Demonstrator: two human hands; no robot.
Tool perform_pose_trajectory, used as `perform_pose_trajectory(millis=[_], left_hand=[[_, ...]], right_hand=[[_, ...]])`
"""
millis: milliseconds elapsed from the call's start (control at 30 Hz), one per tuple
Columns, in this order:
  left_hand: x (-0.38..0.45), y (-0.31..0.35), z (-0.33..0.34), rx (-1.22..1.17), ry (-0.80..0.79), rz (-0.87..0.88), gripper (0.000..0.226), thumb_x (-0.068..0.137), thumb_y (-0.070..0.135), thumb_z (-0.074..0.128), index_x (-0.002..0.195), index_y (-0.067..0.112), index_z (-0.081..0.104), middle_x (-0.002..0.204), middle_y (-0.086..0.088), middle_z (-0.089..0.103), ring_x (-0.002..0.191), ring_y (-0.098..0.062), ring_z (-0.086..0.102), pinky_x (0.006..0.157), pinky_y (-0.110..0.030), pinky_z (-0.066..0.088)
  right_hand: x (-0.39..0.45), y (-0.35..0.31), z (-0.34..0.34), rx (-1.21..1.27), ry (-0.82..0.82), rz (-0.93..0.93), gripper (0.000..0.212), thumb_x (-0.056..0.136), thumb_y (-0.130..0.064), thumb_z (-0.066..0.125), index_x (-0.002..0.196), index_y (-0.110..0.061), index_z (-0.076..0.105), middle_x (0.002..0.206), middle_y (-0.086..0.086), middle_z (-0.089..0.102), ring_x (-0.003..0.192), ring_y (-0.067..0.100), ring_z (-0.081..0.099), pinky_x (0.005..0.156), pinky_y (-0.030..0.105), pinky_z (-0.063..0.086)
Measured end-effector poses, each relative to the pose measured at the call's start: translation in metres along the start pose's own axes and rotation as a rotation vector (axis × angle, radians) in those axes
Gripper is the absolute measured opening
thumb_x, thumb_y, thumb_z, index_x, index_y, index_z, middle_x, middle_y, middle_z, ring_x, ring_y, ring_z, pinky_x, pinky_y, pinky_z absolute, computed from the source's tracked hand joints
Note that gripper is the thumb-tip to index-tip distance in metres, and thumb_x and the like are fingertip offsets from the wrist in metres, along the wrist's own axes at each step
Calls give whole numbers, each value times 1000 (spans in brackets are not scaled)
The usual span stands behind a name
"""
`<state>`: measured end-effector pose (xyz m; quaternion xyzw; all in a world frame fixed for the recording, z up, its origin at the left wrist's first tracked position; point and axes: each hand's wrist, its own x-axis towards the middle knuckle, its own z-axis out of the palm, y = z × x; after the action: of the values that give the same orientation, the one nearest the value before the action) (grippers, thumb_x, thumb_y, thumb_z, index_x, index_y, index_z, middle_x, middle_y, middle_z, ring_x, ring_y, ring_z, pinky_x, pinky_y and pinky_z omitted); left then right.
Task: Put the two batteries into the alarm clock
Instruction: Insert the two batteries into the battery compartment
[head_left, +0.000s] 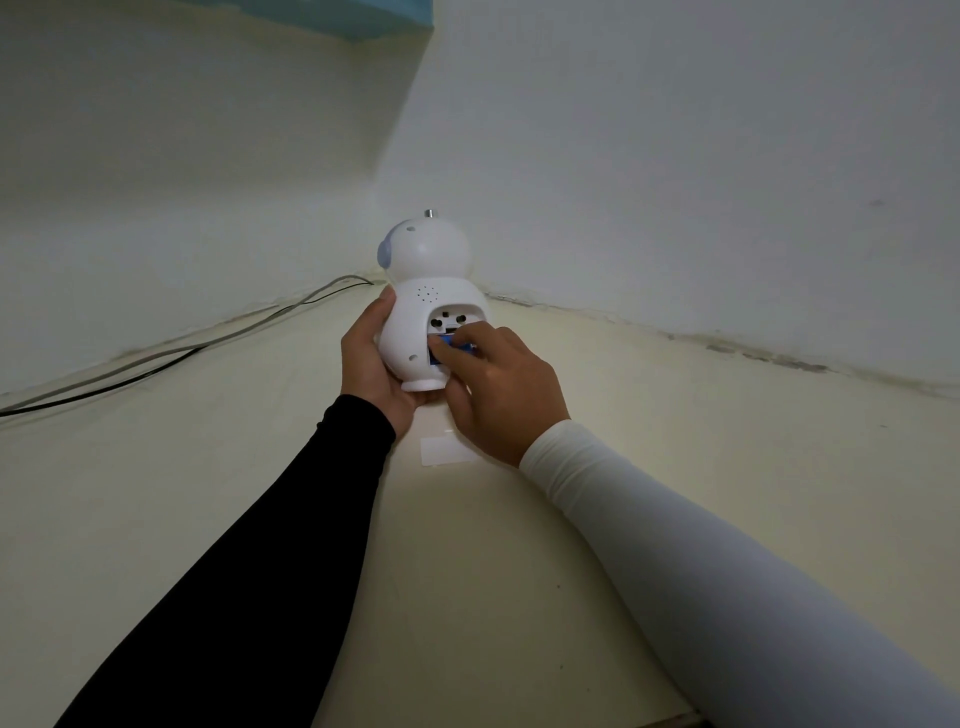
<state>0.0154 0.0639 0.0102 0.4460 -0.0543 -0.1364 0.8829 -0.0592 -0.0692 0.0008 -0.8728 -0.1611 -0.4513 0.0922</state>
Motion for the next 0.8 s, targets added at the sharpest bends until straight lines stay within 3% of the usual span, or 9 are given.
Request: perform_pose_trajectory(millis=[133,333,533,667,800], left_hand=[[-1,0,1,-5,2,17,43,98,55,58,110,21,80,106,-10,83,92,-30,79,92,-46,60],[-2,0,1,-7,18,16,46,97,56,59,120,20,78,116,-11,81,102,-32,77,92,-46,61],[-2,0,2,-12,9,24,44,99,55,57,112,20,80,108,-11,83,94,-32,80,93,-48,61],[-3,0,2,3,20,20,46,98,56,58,119,20,78,117,-12,81,103,-33,78,96,-51,60],[-3,-1,1,1,25,27,45,98,56,58,117,22,79,111,-10,83,99,-32,79,88,-48,63]], right_hand=[[-1,-1,-1,-72,-56,-11,40,81,-20,62,120,-14,68,111,11,66,86,34,61,58,35,52],[-1,-5,1,-123,-90,-5,44,80,-21,67,123,-12,66,115,13,65,88,35,60,60,36,52],[-1,-4,1,-90,-129,55,47,81,-23,61,127,-17,63,116,13,61,91,35,56,65,39,51],[-2,-5,2,-59,-143,100,46,81,-23,60,126,-18,64,114,12,59,93,35,55,70,39,50],[-2,-5,3,-6,-148,117,48,80,-24,54,126,-20,64,113,11,58,94,34,54,72,39,49]])
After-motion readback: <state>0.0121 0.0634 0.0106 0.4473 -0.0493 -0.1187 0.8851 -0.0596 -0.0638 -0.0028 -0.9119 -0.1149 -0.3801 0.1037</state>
